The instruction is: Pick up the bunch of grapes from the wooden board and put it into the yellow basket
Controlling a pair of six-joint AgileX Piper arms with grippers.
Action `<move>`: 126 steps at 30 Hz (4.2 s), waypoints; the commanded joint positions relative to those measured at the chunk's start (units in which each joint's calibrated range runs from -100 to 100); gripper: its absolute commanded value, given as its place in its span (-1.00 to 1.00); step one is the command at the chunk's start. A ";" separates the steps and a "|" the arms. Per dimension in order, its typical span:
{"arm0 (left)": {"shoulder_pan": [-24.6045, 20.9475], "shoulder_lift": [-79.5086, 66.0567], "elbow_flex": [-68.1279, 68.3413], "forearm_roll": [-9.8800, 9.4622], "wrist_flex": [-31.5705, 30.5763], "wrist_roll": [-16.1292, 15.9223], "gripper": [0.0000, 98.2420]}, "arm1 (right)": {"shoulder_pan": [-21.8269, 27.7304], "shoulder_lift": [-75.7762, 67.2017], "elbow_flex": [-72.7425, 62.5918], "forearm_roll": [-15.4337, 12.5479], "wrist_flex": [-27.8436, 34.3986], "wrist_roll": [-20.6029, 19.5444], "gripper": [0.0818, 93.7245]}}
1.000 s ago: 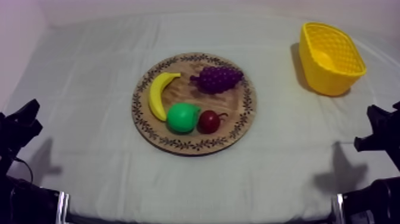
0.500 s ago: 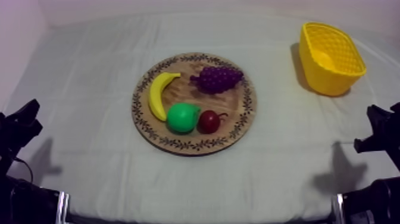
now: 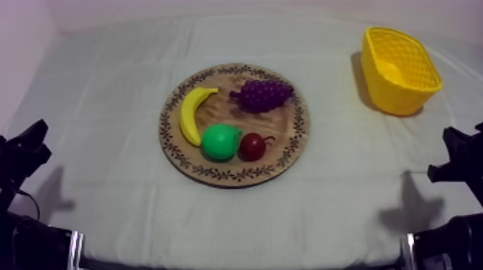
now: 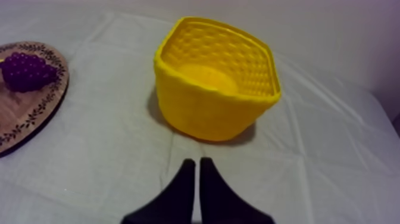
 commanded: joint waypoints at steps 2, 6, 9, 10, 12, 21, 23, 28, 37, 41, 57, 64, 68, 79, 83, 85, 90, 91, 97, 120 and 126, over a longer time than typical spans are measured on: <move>0.00 0.00 -0.02 -0.02 0.00 -0.01 -1.00 | 0.03 0.03 0.03 -0.04 0.27 0.58 -0.99; 0.00 0.00 -0.02 -0.02 0.00 -0.01 -1.00 | -0.25 0.29 0.03 -0.58 0.60 2.02 -0.99; 0.00 0.00 -0.02 -0.02 0.00 -0.01 -1.00 | -0.40 1.38 -0.13 -0.84 0.46 2.84 -0.99; 0.00 0.00 -0.02 -0.02 0.00 -0.01 -1.00 | -0.48 1.94 -0.35 -0.85 0.25 3.03 -0.99; 0.00 0.00 -0.02 -0.02 0.00 -0.01 -1.00 | -0.71 3.37 -1.13 -0.86 -0.04 3.37 -0.99; 0.00 0.00 -0.02 -0.02 0.00 -0.01 -1.00 | -2.47 11.09 -8.99 -0.10 0.57 3.29 -0.99; 0.00 0.00 -0.02 -0.02 0.00 -0.01 -1.00 | -3.06 12.99 -11.39 0.34 1.14 2.85 -0.99; 0.00 0.00 -0.02 -0.02 0.00 -0.01 -1.00 | -4.68 18.23 -17.94 1.40 3.29 1.73 -0.99; 0.00 0.00 -0.02 -0.02 0.00 -0.01 -1.00 | -8.07 28.52 -30.14 3.46 8.77 -0.62 -0.99; 0.00 0.00 -0.02 -0.02 0.00 -0.01 -1.00 | -9.73 32.26 -34.45 4.33 11.12 -1.45 -0.99; 0.00 0.00 -0.02 -0.02 0.00 0.04 -1.00 | -17.11 51.30 -52.16 5.97 22.18 -2.52 -0.99; 0.00 0.00 -0.02 -0.02 0.00 0.02 -1.00 | -20.08 58.25 -61.14 6.84 26.57 -3.04 -0.99; 0.00 0.00 -0.02 -0.02 0.00 0.00 -1.00 | -21.81 62.08 -65.55 7.86 29.02 -3.37 -0.99; 0.00 0.00 -0.02 -0.02 0.00 -0.01 -1.00 | -24.34 72.27 -78.18 8.43 35.21 -1.27 -0.99; 0.00 0.00 -0.02 -0.02 0.00 -0.01 -1.00 | -25.41 76.19 -82.88 8.31 37.73 0.53 -0.99; 0.00 0.00 -0.02 -0.02 0.00 -0.01 -1.00 | -25.94 78.25 -84.80 8.51 38.46 1.33 -0.99; 0.00 0.00 -0.02 -0.02 0.00 -0.01 -1.00 | -26.66 83.73 -89.71 8.55 40.22 3.33 -0.99; 0.00 0.00 -0.02 -0.02 0.00 -0.01 -1.00 | -26.72 84.85 -90.77 8.43 40.69 3.86 -0.99; 0.00 0.00 -0.02 -0.02 0.00 -0.01 -1.00 | -27.39 90.82 -96.03 8.24 42.51 7.29 -0.99; 0.00 0.00 -0.02 -0.02 0.00 -0.01 -1.00 | -29.46 115.44 -114.33 9.45 50.98 13.01 -0.99; 0.00 0.00 -0.02 -0.02 0.00 -0.01 -1.00 | -29.41 119.60 -117.06 8.44 54.22 14.14 -0.99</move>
